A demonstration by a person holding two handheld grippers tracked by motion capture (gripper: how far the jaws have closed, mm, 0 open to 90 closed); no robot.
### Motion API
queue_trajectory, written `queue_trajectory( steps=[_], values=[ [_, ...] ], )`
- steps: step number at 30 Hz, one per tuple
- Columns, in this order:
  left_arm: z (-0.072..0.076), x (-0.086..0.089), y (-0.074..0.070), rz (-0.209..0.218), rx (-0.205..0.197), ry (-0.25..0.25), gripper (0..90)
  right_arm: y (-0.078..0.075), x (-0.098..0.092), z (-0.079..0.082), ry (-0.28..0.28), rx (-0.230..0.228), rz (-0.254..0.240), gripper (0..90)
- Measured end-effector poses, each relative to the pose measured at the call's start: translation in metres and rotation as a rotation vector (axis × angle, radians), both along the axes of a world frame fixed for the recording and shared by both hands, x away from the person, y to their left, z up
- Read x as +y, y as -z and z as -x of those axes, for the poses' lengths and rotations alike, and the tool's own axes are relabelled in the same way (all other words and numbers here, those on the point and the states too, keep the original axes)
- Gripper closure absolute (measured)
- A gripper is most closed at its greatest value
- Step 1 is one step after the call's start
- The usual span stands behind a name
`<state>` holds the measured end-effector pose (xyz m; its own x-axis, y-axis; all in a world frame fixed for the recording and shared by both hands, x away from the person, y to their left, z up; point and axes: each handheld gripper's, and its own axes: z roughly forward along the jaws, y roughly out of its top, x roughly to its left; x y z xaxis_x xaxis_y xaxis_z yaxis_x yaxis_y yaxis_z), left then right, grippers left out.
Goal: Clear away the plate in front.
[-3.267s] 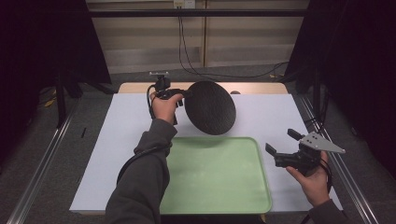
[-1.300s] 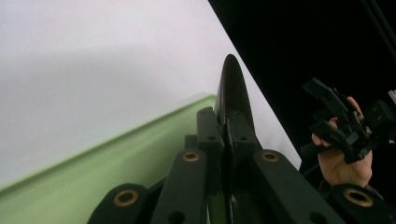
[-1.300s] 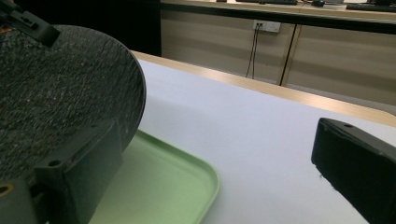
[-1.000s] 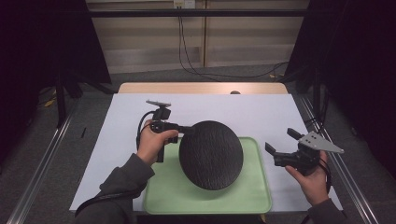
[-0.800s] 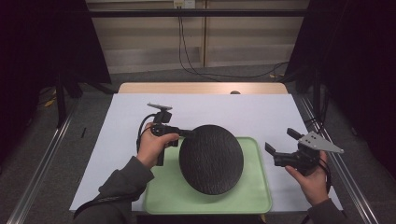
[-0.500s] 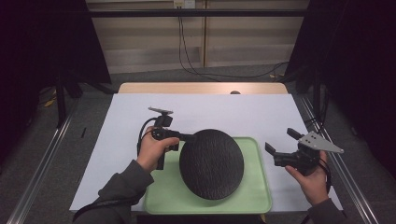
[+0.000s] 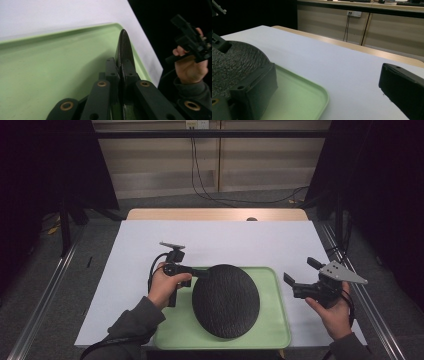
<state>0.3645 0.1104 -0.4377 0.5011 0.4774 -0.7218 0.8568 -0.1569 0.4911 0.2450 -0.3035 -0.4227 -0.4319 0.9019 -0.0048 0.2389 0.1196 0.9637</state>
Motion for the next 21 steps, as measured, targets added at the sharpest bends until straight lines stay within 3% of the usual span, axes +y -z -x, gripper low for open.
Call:
queue_trajectory(
  steps=[7, 11, 16, 19, 21],
  values=[
    [0.001, 0.000, 0.001, -0.016, -0.035, 0.014, 87.4, 0.000, 0.001, 0.000, -0.003, 0.001, 0.002, 1.4],
    [0.001, -0.001, 0.004, 0.008, -0.049, -0.005, 87.2, 0.000, 0.001, 0.000, 0.000, 0.000, 0.004, 1.4],
    [0.002, 0.000, 0.009, 0.005, -0.054, -0.035, 86.4, 0.001, 0.000, -0.001, -0.009, 0.007, 0.006, 1.5],
    [0.002, 0.001, 0.013, -0.028, -0.091, -0.042, 85.2, 0.001, 0.001, -0.001, -0.015, 0.007, 0.008, 1.5],
    [0.002, 0.002, 0.016, -0.026, -0.089, -0.052, 84.6, 0.001, 0.001, -0.001, -0.012, 0.009, 0.012, 1.6]
  ],
)
